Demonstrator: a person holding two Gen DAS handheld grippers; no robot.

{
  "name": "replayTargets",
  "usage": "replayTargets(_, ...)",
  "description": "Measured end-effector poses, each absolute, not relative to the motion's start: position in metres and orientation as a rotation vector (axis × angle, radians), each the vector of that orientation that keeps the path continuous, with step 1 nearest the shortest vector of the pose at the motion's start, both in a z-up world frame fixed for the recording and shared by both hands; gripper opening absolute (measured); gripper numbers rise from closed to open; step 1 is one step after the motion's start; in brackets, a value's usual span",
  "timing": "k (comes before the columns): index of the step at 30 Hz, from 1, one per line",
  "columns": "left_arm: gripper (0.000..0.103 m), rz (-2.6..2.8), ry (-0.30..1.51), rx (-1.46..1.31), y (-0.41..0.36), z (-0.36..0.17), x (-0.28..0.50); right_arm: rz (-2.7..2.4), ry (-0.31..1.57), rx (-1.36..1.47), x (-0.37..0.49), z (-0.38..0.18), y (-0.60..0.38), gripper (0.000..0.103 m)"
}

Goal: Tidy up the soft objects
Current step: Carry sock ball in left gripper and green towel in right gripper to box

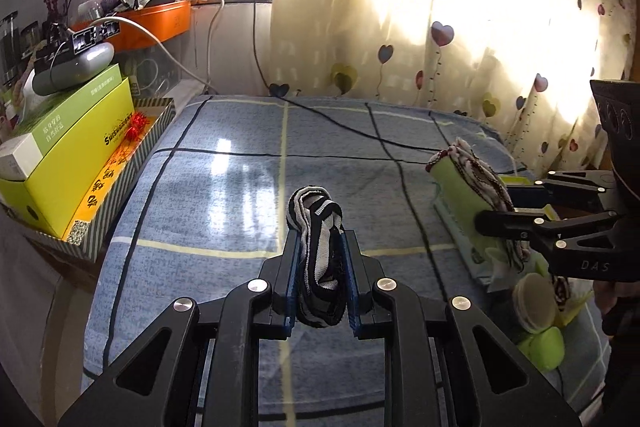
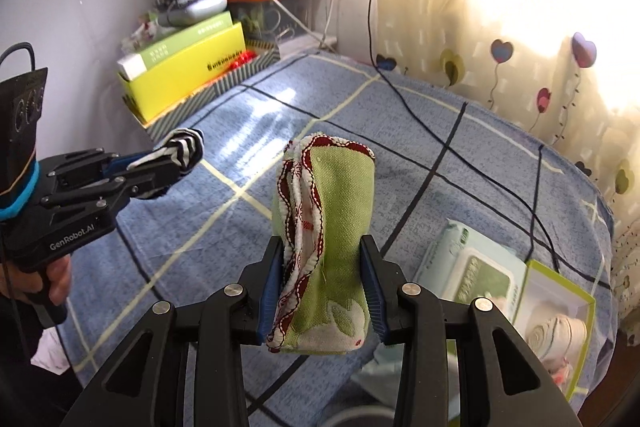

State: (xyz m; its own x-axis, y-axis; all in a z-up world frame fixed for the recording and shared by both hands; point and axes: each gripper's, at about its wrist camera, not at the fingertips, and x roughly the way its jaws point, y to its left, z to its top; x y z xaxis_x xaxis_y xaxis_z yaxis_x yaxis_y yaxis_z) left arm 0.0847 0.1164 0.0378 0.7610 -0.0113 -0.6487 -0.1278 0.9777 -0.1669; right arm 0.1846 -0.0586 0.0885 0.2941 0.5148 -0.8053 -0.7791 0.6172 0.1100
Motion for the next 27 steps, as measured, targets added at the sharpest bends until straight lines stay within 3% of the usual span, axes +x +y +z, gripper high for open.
replayTargets(27, 0.020, -0.215, 0.630, -0.162, -0.049, 0.079, 0.069, 0.709, 0.806, -0.130, 0.131, 0.114, -0.220, 0.036)
